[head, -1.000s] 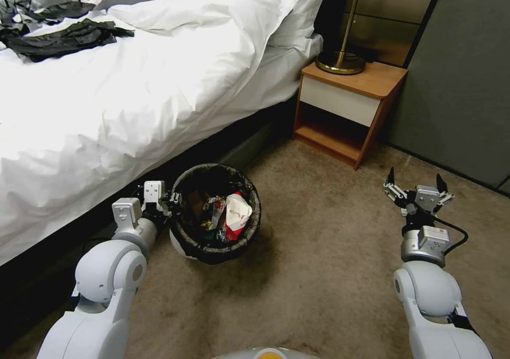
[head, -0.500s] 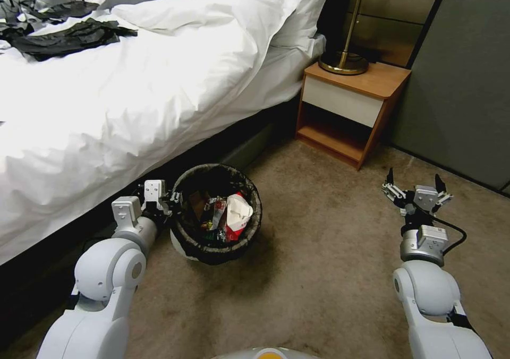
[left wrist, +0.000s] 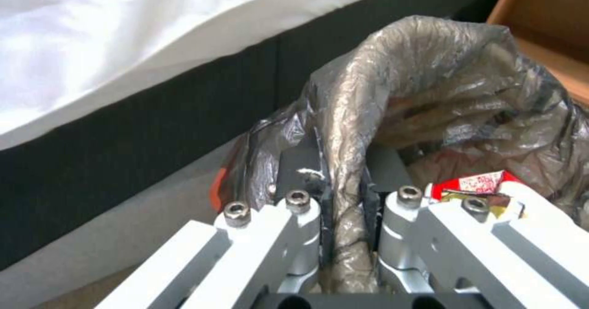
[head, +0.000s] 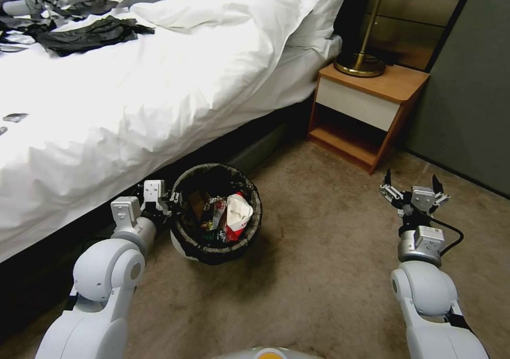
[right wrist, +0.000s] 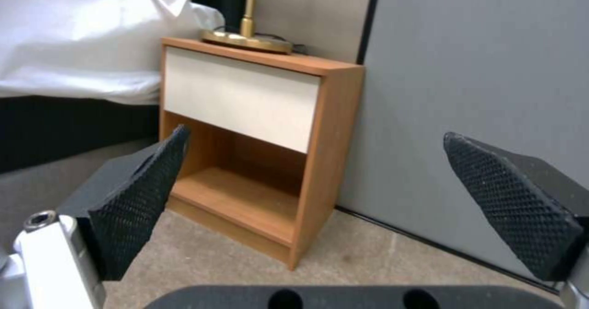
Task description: Pick up the trash bin, then pick up the garbage from the floor and place it into the trash bin.
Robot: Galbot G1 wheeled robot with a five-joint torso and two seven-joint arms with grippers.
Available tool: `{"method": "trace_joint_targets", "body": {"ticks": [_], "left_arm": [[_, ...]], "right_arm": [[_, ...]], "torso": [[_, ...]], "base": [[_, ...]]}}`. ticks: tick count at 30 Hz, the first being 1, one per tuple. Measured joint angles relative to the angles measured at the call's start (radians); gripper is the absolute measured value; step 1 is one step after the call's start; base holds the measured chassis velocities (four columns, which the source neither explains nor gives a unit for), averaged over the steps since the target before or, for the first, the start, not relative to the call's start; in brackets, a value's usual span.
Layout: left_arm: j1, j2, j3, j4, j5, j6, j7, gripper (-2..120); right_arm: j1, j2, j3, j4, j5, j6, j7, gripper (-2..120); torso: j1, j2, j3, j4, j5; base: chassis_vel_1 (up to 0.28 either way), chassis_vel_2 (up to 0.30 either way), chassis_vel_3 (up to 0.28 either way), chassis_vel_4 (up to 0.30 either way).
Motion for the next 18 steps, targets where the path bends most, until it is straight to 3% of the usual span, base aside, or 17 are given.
{"method": "trace_joint_targets", "body": {"ticks": [18], "left_arm": [[0.0, -0.001, 0.001, 0.0, -0.006, 0.0, -0.007, 5]], "right_arm": [[0.001, -0.003, -0.006, -0.002, -0.002, -0.003, -0.001, 100]], "torso": [[0.0, 0.0, 0.0, 0.0, 0.0]], "base": [[0.004, 0.004, 0.003, 0.006]]}}
